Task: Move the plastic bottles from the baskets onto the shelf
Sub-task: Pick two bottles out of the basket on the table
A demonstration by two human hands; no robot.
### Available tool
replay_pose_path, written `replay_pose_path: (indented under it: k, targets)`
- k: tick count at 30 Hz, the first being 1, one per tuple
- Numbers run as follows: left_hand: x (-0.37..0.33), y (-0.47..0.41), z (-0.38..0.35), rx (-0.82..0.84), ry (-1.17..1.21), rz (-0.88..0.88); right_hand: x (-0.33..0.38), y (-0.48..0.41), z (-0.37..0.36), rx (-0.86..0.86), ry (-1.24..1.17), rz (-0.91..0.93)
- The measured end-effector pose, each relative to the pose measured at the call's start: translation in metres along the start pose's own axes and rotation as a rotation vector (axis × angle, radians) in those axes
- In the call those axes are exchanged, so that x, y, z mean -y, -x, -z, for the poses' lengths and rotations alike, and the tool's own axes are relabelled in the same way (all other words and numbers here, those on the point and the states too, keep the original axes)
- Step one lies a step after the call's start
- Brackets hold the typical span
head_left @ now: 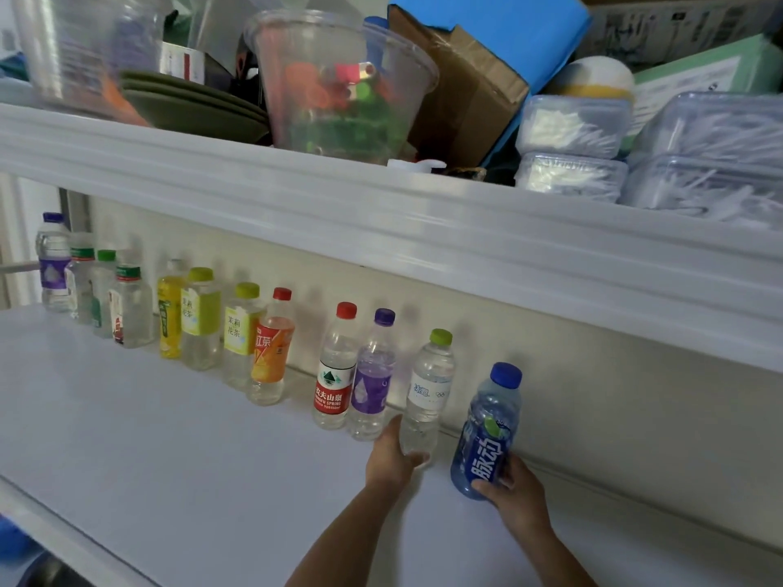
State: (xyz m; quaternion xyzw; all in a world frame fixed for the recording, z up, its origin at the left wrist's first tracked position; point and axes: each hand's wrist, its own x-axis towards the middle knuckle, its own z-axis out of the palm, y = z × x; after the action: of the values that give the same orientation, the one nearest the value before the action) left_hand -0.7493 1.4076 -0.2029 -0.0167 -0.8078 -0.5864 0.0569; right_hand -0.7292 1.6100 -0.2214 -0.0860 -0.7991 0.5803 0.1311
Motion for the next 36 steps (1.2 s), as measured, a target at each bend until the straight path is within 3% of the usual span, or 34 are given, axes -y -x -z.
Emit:
replay_pose_path:
  k: [17, 23, 25, 28, 31, 36]
  targets:
    - [0.001, -0.025, -0.013, -0.034, -0.102, 0.037, -0.002, -0.033, -0.005, 0.038, 0.062, -0.003]
    - [0.000, 0.004, -0.005, 0.082, -0.564, 0.083, 0.020, -0.001, -0.004, 0.119, 0.166, 0.014]
    - [-0.007, 0.019, 0.012, 0.095, -0.772, 0.042, 0.026, 0.017, 0.001, 0.105, 0.373, 0.067]
    - [-0.026, 0.039, 0.044, 0.191, -1.134, -0.171, 0.042, 0.041, 0.015, 0.197, 0.880, 0.012]
    - [-0.049, 0.053, 0.072, 0.193, -1.271, -0.251, 0.064, 0.054, 0.023, 0.228, 1.050, 0.033]
    - [-0.080, 0.076, 0.108, 0.192, -1.405, -0.258, 0.103, 0.073, 0.022, 0.261, 1.097, 0.165]
